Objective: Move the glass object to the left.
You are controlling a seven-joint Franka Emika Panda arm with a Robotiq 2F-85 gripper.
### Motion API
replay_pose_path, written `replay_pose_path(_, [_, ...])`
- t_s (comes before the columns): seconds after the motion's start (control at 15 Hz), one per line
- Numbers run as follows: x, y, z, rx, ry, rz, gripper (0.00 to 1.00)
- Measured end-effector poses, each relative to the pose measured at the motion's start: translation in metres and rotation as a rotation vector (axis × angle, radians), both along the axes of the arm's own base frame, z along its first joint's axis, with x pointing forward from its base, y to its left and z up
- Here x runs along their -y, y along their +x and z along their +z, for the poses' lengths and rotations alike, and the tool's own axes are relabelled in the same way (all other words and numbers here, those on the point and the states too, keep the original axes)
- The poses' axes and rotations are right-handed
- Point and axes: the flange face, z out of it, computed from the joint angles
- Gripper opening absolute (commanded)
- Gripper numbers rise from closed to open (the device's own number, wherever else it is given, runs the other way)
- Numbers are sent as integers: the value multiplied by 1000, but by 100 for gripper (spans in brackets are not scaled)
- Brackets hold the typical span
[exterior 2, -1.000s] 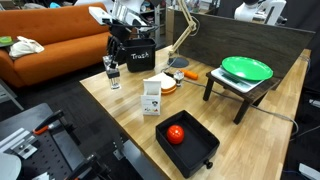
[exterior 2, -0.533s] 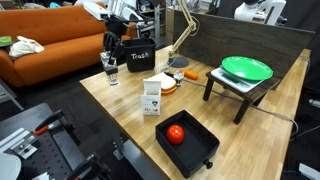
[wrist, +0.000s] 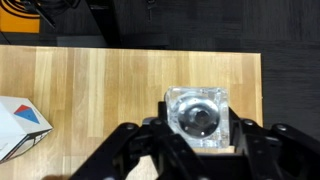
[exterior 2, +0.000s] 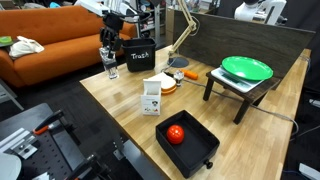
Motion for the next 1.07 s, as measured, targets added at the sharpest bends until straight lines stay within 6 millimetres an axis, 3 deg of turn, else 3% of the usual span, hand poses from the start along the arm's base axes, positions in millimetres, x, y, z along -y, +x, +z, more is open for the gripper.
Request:
replay_pose_path(0.47, [-50, 36, -13, -21, -89, 196, 26])
replay_pose_path(1.07, [-110, 56, 7, 17, -68, 366, 26])
